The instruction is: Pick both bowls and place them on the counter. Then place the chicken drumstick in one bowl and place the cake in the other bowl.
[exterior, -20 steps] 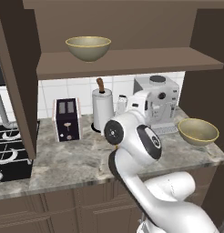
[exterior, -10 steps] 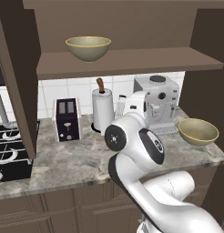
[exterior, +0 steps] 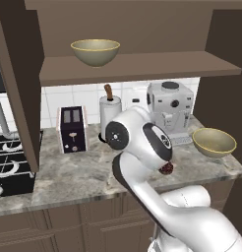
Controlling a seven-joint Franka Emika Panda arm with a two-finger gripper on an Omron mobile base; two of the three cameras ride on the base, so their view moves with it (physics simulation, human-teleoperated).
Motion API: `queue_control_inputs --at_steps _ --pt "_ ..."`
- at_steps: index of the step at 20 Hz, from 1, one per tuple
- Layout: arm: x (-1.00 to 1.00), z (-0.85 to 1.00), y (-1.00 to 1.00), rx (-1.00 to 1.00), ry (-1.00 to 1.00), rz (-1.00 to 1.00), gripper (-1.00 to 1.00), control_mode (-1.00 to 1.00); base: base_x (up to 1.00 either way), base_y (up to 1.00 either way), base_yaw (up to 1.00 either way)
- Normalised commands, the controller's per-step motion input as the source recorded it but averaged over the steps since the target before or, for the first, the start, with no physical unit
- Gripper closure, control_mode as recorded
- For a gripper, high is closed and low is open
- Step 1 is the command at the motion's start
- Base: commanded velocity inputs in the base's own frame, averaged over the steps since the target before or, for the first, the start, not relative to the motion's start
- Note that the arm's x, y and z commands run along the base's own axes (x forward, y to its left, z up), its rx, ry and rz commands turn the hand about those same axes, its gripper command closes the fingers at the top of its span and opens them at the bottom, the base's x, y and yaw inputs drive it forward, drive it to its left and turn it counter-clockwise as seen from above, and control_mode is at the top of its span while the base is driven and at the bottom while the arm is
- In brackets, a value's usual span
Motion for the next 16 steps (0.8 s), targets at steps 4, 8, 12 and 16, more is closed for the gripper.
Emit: queue_control_inputs --at_steps 4,8,12,16 --pt "0.35 0.49 0.29 -0.01 0.02 0.01 -1.00 -1.00 0.00 0.00 0.00" --pt "0.46 0.44 0.34 0.00 0.04 0.00 -1.00 -1.00 0.00 0.00 0.00" --pt "0.45 0.31 0.40 0.00 0.02 0.00 -1.00 -1.00 0.00 0.00 0.00" --pt "0.42 0.19 0.29 0.00 0.00 0.00 -1.00 -1.00 0.00 0.00 0.00"
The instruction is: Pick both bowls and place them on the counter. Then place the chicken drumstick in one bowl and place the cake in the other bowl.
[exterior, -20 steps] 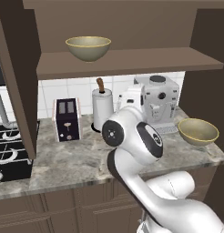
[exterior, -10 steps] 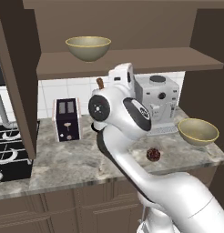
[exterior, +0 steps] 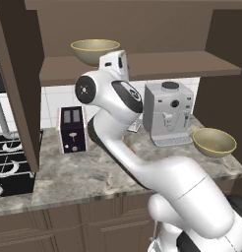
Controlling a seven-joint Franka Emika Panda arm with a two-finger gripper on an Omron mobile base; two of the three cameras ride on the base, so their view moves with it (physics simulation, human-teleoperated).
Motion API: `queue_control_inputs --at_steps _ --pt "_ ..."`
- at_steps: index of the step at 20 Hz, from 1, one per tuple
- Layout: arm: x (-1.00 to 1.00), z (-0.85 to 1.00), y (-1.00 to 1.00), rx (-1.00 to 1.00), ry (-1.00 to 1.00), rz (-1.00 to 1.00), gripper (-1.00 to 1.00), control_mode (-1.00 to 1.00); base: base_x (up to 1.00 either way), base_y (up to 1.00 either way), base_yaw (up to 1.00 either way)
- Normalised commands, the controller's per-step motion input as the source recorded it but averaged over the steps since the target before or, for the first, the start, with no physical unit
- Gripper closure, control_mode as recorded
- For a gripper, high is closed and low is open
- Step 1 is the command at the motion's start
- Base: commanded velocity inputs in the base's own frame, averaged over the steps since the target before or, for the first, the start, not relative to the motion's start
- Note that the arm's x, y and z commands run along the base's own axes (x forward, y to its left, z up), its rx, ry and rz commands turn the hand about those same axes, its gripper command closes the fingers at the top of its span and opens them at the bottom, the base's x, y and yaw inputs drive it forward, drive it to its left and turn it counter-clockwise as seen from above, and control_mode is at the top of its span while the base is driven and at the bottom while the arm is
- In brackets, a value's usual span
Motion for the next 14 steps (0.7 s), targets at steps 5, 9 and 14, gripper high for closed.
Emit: queue_control_inputs --at_steps 5,9,14 --pt "0.37 0.04 0.08 0.00 0.00 0.00 -1.00 -1.00 0.00 0.00 0.00" --pt "0.35 0.00 0.02 0.00 0.00 0.01 -1.00 -1.00 0.00 0.00 0.00" --pt "0.27 0.08 -0.06 0.01 -0.01 0.09 -1.00 -1.00 0.00 0.00 0.00"
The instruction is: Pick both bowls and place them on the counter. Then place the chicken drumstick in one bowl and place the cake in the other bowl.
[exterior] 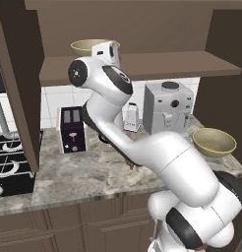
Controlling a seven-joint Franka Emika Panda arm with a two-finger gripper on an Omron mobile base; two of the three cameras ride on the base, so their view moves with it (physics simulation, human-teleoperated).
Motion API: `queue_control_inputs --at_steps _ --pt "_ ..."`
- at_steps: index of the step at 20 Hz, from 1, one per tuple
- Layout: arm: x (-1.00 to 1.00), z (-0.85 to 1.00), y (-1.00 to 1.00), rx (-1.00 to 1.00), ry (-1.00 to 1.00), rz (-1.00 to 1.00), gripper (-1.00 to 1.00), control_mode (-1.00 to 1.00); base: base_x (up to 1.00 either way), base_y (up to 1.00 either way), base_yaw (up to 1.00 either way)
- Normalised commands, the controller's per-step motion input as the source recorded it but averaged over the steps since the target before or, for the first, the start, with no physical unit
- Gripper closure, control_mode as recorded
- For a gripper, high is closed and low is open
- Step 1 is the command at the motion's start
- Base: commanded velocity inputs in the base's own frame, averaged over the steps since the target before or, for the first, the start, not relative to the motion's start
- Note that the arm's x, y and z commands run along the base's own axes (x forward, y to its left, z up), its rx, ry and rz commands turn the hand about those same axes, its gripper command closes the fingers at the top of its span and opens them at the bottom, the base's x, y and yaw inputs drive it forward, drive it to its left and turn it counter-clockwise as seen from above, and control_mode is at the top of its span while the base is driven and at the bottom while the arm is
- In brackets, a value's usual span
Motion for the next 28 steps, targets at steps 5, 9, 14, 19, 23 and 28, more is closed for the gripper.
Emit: queue_control_inputs --at_steps 5,9,14,19,23,28 --pt "0.22 0.28 0.00 0.00 -0.01 0.12 -1.00 -1.00 0.00 0.00 0.00" --pt "0.30 0.27 0.00 0.00 0.00 0.12 -1.00 -1.00 0.00 0.00 0.00" --pt "0.30 0.21 0.02 0.00 0.00 0.07 -1.00 -1.00 0.00 0.00 0.00" --pt "0.41 0.06 0.11 0.00 0.01 0.00 -1.00 -1.00 0.00 0.00 0.00" --pt "0.36 0.00 0.17 0.00 0.01 0.00 -1.00 -1.00 0.00 0.00 0.00" --pt "0.31 0.00 0.21 0.00 0.00 0.00 -1.00 -1.00 0.00 0.00 0.00"
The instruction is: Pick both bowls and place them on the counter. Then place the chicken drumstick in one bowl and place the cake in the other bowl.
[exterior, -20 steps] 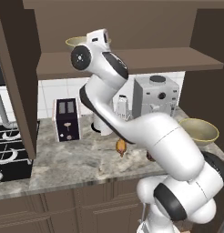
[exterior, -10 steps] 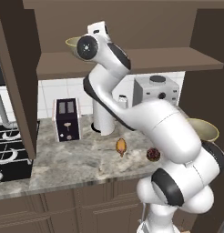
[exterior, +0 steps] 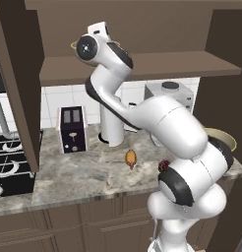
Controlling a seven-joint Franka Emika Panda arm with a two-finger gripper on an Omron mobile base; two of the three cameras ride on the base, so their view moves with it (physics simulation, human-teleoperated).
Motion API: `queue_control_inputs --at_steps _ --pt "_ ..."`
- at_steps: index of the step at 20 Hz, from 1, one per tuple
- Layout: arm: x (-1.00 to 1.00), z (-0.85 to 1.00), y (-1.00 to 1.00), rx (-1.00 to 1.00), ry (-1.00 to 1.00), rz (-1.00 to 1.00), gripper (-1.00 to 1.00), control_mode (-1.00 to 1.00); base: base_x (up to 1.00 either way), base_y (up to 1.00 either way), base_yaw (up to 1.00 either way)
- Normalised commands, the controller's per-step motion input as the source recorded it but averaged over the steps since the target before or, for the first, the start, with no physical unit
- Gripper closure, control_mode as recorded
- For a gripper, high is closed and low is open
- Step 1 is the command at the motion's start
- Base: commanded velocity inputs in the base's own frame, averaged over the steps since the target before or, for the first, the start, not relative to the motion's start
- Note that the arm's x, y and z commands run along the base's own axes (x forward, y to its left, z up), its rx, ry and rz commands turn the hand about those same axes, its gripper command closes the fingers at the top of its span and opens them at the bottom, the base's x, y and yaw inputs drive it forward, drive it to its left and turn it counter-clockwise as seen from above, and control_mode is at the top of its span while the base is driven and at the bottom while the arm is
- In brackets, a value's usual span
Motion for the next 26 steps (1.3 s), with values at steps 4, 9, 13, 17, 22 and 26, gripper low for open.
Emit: queue_control_inputs --at_steps 4,9,13,17,22,26 --pt "0.26 0.00 0.22 0.00 0.01 0.00 -1.00 -1.00 0.00 0.00 0.00" --pt "0.21 0.00 0.16 0.00 0.03 0.00 -1.00 -1.00 0.00 0.00 0.00" --pt "0.19 0.00 0.08 0.00 0.04 0.02 -1.00 -1.00 0.00 0.00 0.00" --pt "0.10 0.00 0.03 0.00 0.04 0.03 -1.00 -1.00 0.00 0.00 0.00" --pt "0.08 -0.01 0.00 0.00 0.02 0.05 -1.00 -1.00 0.00 0.00 0.00" --pt "0.11 -0.03 0.00 0.00 0.02 0.06 -1.00 -1.00 0.00 0.00 0.00"
